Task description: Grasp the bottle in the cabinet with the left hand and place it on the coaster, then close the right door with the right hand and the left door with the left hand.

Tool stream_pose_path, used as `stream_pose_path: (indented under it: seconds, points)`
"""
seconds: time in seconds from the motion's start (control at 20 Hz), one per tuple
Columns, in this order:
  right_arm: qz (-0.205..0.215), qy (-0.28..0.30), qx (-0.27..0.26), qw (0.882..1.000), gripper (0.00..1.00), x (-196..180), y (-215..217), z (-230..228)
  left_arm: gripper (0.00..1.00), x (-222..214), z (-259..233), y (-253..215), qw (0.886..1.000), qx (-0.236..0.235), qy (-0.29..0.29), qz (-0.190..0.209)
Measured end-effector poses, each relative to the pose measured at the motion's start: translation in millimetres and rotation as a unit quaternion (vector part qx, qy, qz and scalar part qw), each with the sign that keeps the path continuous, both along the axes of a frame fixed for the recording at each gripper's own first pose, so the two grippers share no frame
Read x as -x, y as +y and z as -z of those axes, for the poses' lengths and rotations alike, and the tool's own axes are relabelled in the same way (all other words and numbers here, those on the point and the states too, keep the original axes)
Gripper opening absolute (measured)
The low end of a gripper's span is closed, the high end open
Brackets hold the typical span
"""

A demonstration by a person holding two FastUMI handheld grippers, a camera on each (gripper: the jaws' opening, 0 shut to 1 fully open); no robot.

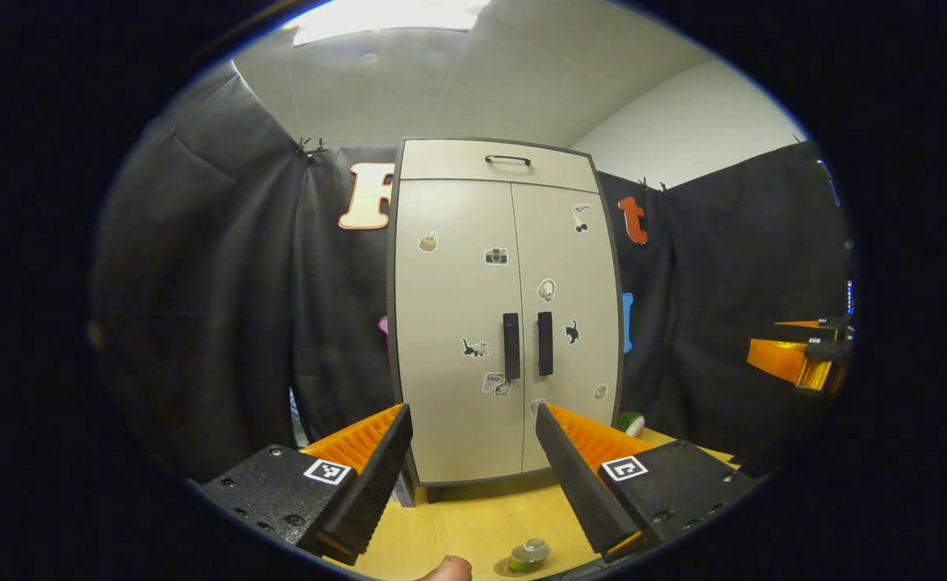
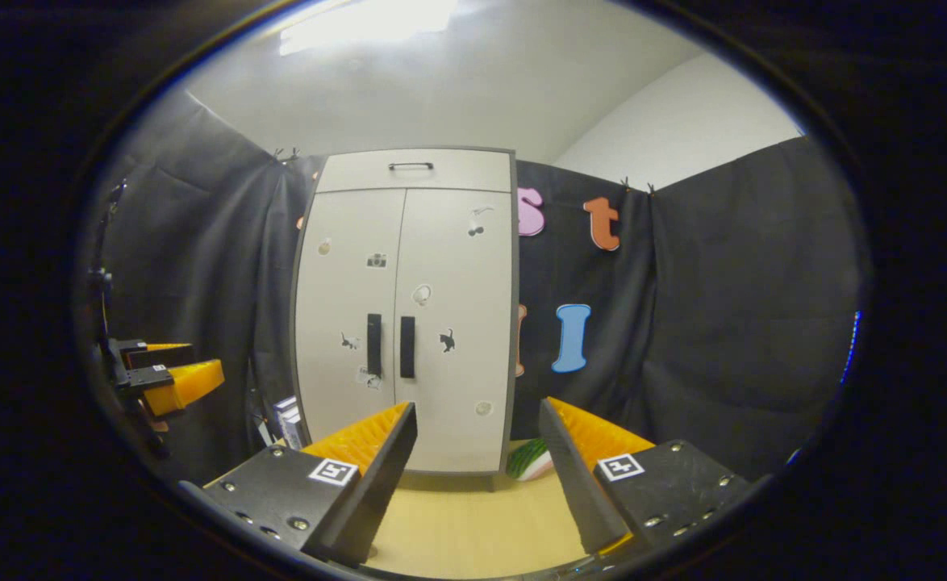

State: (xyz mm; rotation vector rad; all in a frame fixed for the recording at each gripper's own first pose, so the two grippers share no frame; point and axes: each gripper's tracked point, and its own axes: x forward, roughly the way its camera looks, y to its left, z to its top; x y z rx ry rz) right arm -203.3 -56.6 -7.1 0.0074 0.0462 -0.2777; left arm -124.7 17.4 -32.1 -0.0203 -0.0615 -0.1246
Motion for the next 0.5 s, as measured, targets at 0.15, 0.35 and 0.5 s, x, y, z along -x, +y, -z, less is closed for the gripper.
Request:
stream_pose_path:
  seconds: [0.15,0.35,0.5]
  points:
    - [0.008,0.001,-0.016,1.0,0.89,1,-6,-2,0.97,-3,-4,-4,1.0,0.005,-0.004,0.011]
    - [0.014,0.001,-0.008,1.0,0.89,2,-15,-7,0.97,-7,-2,-17,1.0,-0.008,-0.008,0.025]
    - [0.014,0.007,-0.004,1.0,0.93,-2,-21,-2,0.97,-11,1,-25,1.0,0.003,-0.004,0.03]
